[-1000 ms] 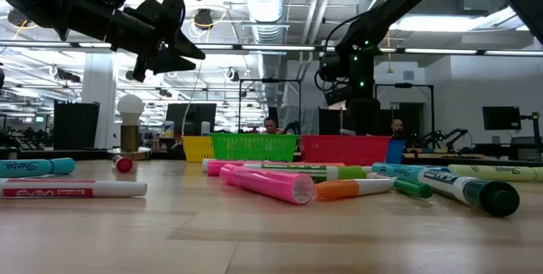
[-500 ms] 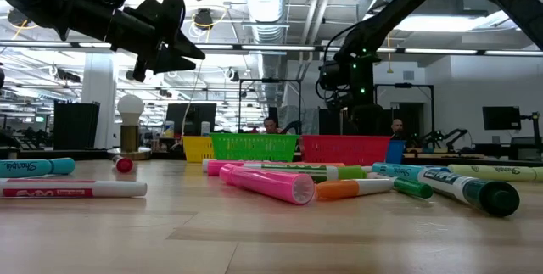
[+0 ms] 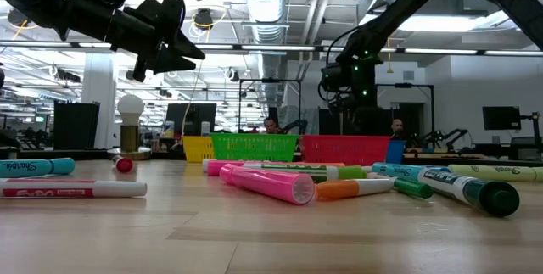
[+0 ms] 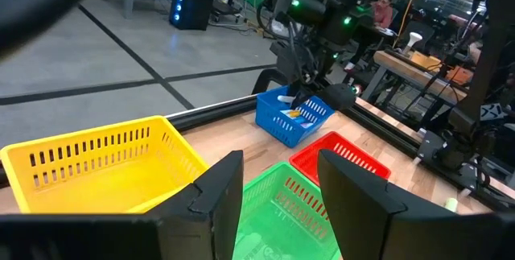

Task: Pick & Place Markers
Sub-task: Put the orange highlighter into the blue bin

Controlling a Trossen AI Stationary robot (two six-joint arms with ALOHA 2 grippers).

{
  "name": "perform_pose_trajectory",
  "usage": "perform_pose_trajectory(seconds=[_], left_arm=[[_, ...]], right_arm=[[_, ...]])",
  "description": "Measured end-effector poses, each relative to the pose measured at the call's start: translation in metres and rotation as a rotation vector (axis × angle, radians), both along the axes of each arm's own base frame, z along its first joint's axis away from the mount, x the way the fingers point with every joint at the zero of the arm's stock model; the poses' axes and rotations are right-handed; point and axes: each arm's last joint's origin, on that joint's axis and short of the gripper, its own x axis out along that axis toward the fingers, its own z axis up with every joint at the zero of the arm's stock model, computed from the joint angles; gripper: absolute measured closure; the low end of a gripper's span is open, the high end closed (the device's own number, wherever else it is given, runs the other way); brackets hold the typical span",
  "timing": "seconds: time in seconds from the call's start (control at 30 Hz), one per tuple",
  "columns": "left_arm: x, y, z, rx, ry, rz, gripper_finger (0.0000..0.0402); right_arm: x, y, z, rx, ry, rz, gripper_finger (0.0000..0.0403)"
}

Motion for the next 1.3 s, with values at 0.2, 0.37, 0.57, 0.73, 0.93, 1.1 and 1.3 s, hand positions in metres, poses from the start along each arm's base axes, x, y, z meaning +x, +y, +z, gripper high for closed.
perform_pose_trajectory(seconds=[0.2,0.37,0.57,0.73,0.93,1.1,1.3], left_arm=[[0.000,0.000,0.000,0.000,0.000,0.000,0.0243],[0.000,0.000,0.000,0.000,0.000,0.001,0.0243],[0.000,0.000,0.000,0.000,-0.001,0.002,0.0243],[0.000,0.000,0.000,0.000,-0.001,0.002,0.0243],[0.000,0.000,0.000,0.000,-0.001,0.002,0.0243],[0.000,0.000,0.000,0.000,-0.001,0.002,0.0243],[0.000,0.000,0.000,0.000,-0.001,0.002,0.0243]], right_arm=[[0.002,0.000,-0.020,0.048,0.044,0.005,0.0349],[0.005,0.000,-0.021,0.037,0.036,0.011,0.0349],[0.004,-0.001,-0.021,0.039,0.035,0.014,0.0342],[0.004,0.000,-0.020,0.041,0.038,0.038,0.0320],[0.008,-0.002,-0.010,0.036,0.039,0.044,0.0294],[0.017,-0.005,0.011,0.000,0.004,0.000,0.0292],[0.028,0.001,0.038,0.025,-0.034,0.004,0.0305]])
